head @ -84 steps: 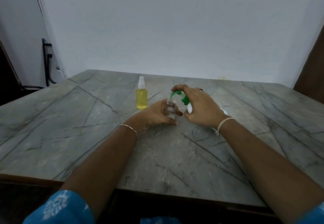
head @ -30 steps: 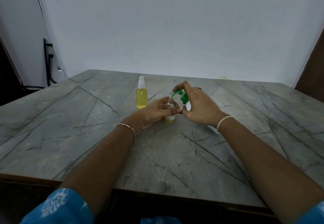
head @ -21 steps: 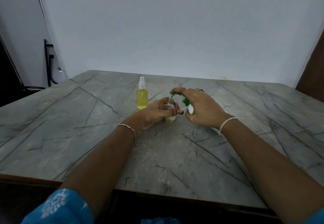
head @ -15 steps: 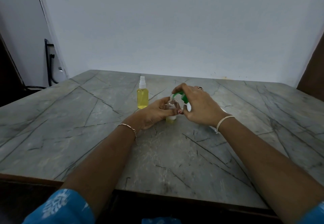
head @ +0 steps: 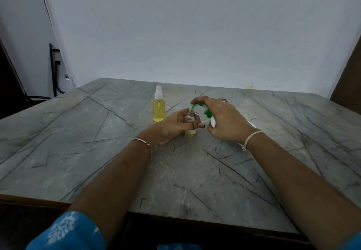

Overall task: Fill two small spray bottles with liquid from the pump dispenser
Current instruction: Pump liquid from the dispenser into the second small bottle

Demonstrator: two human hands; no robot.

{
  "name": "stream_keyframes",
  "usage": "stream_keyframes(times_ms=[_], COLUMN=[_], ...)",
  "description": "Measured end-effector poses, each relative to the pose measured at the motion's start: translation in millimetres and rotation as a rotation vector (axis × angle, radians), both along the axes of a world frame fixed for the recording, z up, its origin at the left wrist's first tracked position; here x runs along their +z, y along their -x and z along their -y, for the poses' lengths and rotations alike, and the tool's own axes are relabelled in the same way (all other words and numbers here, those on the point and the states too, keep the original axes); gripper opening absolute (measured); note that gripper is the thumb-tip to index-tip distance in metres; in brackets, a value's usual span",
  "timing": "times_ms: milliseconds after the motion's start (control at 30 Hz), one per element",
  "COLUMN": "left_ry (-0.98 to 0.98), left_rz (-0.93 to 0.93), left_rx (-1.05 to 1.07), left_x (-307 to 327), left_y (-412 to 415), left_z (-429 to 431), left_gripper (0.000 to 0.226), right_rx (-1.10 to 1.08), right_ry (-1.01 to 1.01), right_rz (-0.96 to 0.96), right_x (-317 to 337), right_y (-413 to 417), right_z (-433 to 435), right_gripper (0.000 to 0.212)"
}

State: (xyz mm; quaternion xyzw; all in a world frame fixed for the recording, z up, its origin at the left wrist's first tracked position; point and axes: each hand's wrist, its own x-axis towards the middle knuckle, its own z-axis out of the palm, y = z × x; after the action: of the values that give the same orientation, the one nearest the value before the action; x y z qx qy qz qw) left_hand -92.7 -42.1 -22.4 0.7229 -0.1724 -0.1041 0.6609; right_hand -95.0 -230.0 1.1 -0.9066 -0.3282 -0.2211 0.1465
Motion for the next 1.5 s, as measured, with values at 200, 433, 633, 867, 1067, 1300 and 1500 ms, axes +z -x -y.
stream_keyframes(times_ms=[200, 433, 633, 867, 1067, 1300, 1500], left_ry=[0.007, 0.011, 0.006, 0.017, 0.013, 0.0, 0.027], left_rz=[0.026, 0.013, 0.012, 0.011, 0.013, 0.004, -0.001], left_rx=[-0.037, -0.01, -0.012, -0.044, -0.031, -0.021, -0.04], left_x=[1.5, 2.0, 1.5, 3.0, 2.9, 3.7, 3.3], left_y=[3.0, 4.1, 3.3, 4.2, 5.6, 5.4, 5.1], left_z=[1.6, 1.2, 0.4, 1.0, 0.4, 0.9, 0.7], left_gripper=[0.032, 0.036, 0.049, 0.028, 0.028, 0.035, 0.031], right_rx=[0.029, -0.014, -0.005, 0.02, -0.026, -0.007, 0.006], right_ry=[-0.065, 0.013, -0.012, -0.058, 0.002, -0.026, -0.053], right_rz=[0.036, 0.05, 0.027, 0.05, 0.067, 0.035, 0.054], right_x=[0.0, -1.7, -1.4, -1.6, -3.2, -1.6, -1.0], right_y=[-0.6, 0.2, -1.5, -3.2, -1.0, -1.7, -1.6], right_z=[-3.0, 0.2, -1.1, -4.2, -1.5, -1.7, -6.2], right_gripper=[0.06, 0.072, 0.07, 0.061, 0.071, 0.066, 0.061])
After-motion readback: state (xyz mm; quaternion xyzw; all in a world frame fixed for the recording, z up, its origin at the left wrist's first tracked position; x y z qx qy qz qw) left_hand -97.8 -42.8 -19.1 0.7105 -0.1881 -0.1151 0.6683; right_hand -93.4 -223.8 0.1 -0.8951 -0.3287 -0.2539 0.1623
